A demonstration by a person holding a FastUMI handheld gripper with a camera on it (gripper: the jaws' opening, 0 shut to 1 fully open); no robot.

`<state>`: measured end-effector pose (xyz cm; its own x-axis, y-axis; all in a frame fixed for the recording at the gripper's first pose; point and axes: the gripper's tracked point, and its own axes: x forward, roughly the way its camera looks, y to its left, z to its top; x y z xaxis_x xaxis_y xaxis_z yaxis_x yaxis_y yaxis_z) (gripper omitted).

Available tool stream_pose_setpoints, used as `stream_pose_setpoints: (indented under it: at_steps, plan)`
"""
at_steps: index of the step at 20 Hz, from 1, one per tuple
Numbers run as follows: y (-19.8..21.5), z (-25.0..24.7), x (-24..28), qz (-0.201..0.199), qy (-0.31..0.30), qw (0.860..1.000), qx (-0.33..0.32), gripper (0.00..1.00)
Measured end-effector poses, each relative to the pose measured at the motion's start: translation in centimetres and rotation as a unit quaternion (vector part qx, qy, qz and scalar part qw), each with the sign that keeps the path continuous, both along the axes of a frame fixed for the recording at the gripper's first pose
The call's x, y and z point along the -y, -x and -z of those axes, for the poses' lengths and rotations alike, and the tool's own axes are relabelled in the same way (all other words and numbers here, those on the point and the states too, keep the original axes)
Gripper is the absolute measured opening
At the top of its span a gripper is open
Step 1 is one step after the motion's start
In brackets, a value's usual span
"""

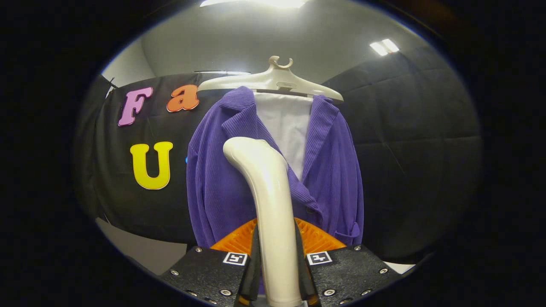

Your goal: Iron the clothes twice with a garment steamer, once on the left side and once on the right side.

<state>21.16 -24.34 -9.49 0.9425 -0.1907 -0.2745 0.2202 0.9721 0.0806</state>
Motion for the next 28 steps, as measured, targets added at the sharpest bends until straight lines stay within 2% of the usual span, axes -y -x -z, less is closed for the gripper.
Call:
stream_pose_setpoints:
  at_steps: [8,14,28]
  plan:
    - [2.8,6.0,0.0,-0.013,-0.005,0.999,-0.041,0.36]
    - [4.2,12.3,0.1,-0.006,-0.011,0.996,-0.087,0.36]
    - [8.4,21.8,-0.4,0.021,-0.040,0.987,-0.153,0.36]
